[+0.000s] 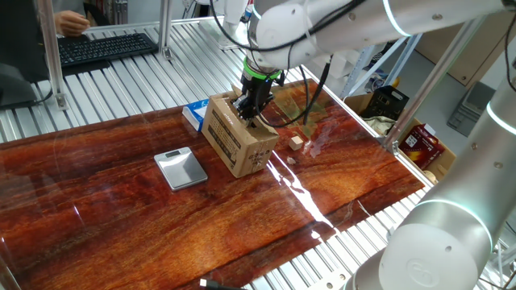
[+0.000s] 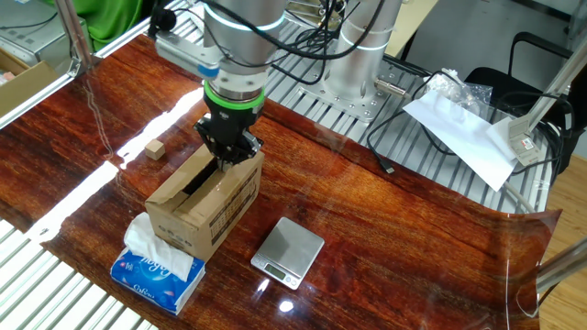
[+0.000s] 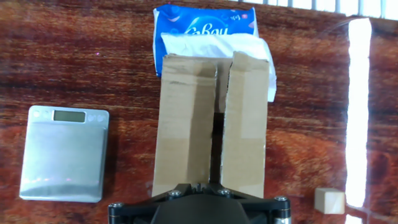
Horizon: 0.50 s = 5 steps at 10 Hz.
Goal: Open a box
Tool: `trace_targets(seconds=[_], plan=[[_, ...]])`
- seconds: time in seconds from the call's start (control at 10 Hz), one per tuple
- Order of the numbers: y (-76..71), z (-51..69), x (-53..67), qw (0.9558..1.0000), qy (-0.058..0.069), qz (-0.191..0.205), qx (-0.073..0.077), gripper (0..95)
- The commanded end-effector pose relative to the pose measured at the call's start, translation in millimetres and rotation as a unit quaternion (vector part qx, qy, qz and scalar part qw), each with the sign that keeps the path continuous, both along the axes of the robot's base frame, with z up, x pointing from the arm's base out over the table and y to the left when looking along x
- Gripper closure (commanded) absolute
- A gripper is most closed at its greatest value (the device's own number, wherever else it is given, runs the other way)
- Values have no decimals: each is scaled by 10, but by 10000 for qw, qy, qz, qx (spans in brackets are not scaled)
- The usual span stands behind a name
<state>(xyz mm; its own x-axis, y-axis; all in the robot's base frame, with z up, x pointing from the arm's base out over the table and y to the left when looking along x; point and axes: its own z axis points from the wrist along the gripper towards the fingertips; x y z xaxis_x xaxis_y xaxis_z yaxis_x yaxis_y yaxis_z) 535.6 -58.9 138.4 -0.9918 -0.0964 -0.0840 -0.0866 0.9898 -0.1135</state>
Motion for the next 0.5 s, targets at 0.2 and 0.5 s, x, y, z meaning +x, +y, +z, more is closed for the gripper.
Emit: trace_targets(seconds=[0.2,0.5], plan=[[-66,11,22,10000,-27,67,-25,950],[-129,17,43,9999,-40,152,-37,950]])
